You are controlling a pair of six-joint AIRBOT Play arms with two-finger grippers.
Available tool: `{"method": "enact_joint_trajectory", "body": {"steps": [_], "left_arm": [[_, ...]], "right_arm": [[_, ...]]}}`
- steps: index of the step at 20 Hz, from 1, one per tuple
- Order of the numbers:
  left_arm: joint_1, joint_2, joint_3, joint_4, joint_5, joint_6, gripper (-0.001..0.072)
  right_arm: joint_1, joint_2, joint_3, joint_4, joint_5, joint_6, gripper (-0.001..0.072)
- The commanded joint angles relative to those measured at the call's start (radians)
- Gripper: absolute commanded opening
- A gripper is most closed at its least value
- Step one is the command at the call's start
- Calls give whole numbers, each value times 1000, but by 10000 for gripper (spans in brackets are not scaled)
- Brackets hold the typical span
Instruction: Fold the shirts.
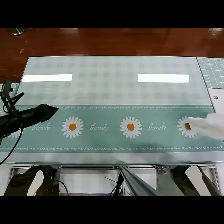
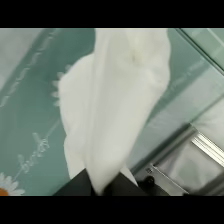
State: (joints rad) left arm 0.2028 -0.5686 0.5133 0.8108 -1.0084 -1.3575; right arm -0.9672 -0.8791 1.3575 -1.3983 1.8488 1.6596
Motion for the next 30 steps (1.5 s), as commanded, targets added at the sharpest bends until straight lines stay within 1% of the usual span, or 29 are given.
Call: {"method": "enact_joint_trajectory", "body": {"steps": [1, 2, 3, 4, 5, 7, 8, 9, 10, 11, 12, 13, 14, 15, 16, 17, 18, 19, 20, 21, 22, 24, 25, 26, 28, 30], "left_arm": [[0, 0, 0, 0, 6, 0, 20], [0, 0, 0, 0, 6, 0, 20], [0, 0, 0, 0, 6, 0, 20], [0, 0, 0, 0, 6, 0, 20], [0, 0, 0, 0, 7, 0, 20], [0, -15, 6, 0, 8, 2, 20], [0, -35, 21, 0, 6, 3, 20], [0, -70, 51, 0, 6, 8, 20], [0, -110, 91, -1, 5, 16, 20], [0, -151, 138, -12, -5, 32, 20], [0, -200, 194, -43, -17, 63, 20], [-1, -250, 257, -107, -24, 95, 19], [-12, -298, 325, -172, -26, 118, 19], [-42, -351, 413, -221, -27, 135, 18], [-90, -401, 505, -228, -27, 135, 18], [-157, -454, 604, -226, -27, 135, 18], [-228, -500, 689, -214, -23, 135, 18], [-307, -545, 767, -164, -18, 133, 17], [-371, -575, 817, -81, -13, 113, 18], [-428, -595, 834, 25, -8, 56, 18], [-467, -604, 824, 128, -6, -12, 18], [-510, -609, 749, 342, 3, -124, 19], [-513, -610, 701, 405, 6, -166, 19], [-510, -610, 650, 444, 6, -187, 20], [-497, -611, 575, 481, 33, -180, 19], [-473, -610, 571, 491, 32, -181, 20]], "right_arm": [[-98, 166, -200, -306, 6, 64, 36], [-98, 196, -233, -392, 2, 108, 140], [-98, 214, -254, -430, -3, 127, 325], [-97, 216, -257, -429, -8, 127, 583], [-95, 209, -257, -417, -16, 114, 631], [-95, 187, -254, -384, -40, 95, 631], [-95, 172, -245, -328, -68, 75, 629], [-95, 153, -227, -230, -110, 67, 576], [-95, 132, -197, -97, -168, 57, 343], [-95, 105, -153, 89, -245, 0, 14], [-94, 81, -113, 285, -331, -47, 22], [-90, 55, -74, 506, -426, -75, 22], [-51, 37, -46, 677, -528, -97, 22], [25, 21, -22, 769, -609, -129, 22], [150, 5, 1, 781, -678, -159, 22], [291, -11, 12, 735, -727, -178, 22], [462, -32, 13, 648, -774, -194, 22], [624, -60, 12, 526, -801, -194, 22], [795, -99, 12, 378, -803, -193, 22], [936, -140, 11, 225, -803, -168, 23], [1067, -186, 9, 59, -795, -113, 23], [1228, -280, -3, -227, -734, 24, 21], [1251, -321, -26, -296, -714, 73, 21], [1246, -362, -60, -309, -697, 105, 21], [1201, -427, -110, -287, -682, 180, 21], [1155, -456, -111, -238, -671, 230, 21]]}}
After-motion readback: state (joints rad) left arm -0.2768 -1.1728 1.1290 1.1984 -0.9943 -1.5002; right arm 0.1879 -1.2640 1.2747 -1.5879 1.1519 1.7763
